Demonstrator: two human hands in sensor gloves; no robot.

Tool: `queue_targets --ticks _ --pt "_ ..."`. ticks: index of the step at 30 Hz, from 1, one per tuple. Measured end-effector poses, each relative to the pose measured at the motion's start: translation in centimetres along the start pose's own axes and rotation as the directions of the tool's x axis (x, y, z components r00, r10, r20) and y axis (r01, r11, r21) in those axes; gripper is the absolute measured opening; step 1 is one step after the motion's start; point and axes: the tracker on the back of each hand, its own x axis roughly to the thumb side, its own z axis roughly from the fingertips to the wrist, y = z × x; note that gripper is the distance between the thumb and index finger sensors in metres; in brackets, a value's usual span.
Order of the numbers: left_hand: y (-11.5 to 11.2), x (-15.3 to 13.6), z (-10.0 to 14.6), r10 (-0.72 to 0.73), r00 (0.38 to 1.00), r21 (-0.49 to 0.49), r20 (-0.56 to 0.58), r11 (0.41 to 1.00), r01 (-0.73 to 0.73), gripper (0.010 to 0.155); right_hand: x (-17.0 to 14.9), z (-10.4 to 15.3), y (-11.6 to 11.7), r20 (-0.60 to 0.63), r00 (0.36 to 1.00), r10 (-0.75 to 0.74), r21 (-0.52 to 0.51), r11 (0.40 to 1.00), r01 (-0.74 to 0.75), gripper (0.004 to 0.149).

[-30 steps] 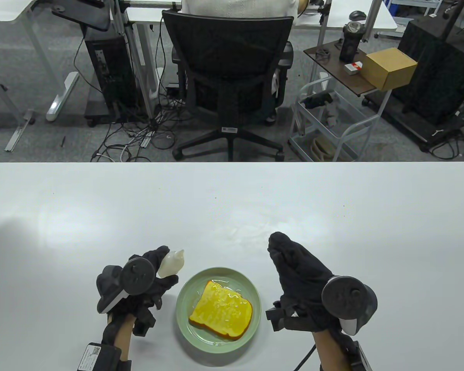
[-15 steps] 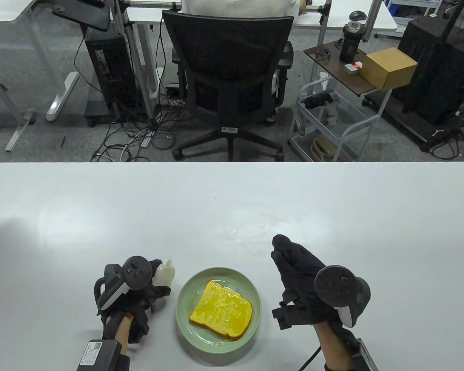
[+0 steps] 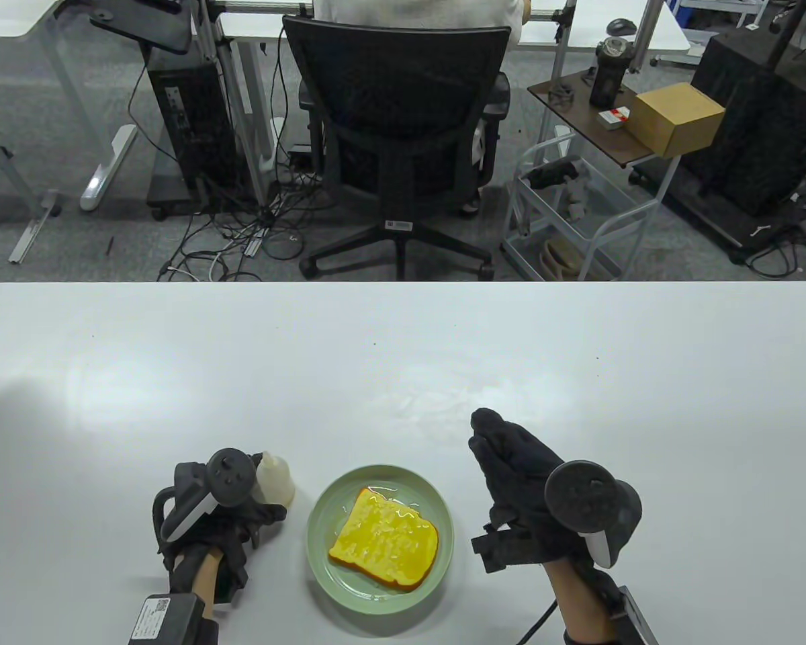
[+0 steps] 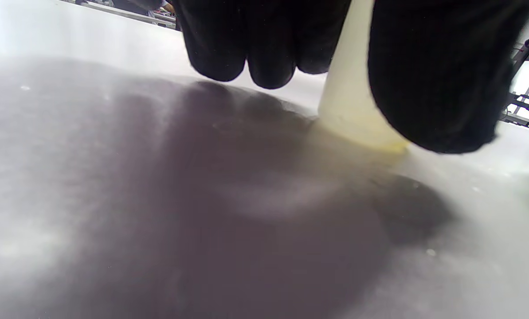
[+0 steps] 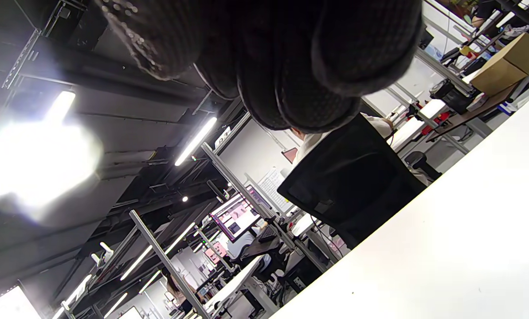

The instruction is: Squeeze honey bottle to draw zigzag on toast

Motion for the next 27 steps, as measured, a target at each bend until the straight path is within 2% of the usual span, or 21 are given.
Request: queue_targets --ticks 6,13,19,20,22,27 --pt "0.2 0.0 0.1 -0.016 1.0 0.003 0.002 1.0 0.016 0.09 0.0 0.0 0.0 0.005 1.0 0.0 0.001 1.0 0.0 0.048" --pt "0.9 0.1 0.3 -0.023 1.0 -0.035 -0.02 0.999 0.022 0.073 0.1 0.1 0.1 0.011 1.0 0.006 0.003 1.0 -0.006 0.048" --pt "1.0 0.0 0.4 -0.046 0.998 0.003 -0.034 0.999 0.046 0.061 0.2 0.1 0.2 0.018 1.0 0.011 0.003 1.0 -0.011 0.048" --pt "1.0 0.0 0.4 -0.057 0.997 0.017 -0.043 0.998 0.058 0.054 0.2 0.1 0.2 0.018 1.0 0.011 0.003 1.0 -0.011 0.048" --pt "1.0 0.0 0.5 -0.087 0.995 0.054 -0.053 0.994 0.09 0.049 0.2 0.1 0.2 0.021 1.0 0.012 0.005 1.0 -0.012 0.048" --pt "1.0 0.0 0.8 -0.154 0.984 0.111 -0.093 0.98 0.164 0.047 0.3 0.2 0.2 0.03 0.999 0.017 0.005 1.0 -0.017 0.048"
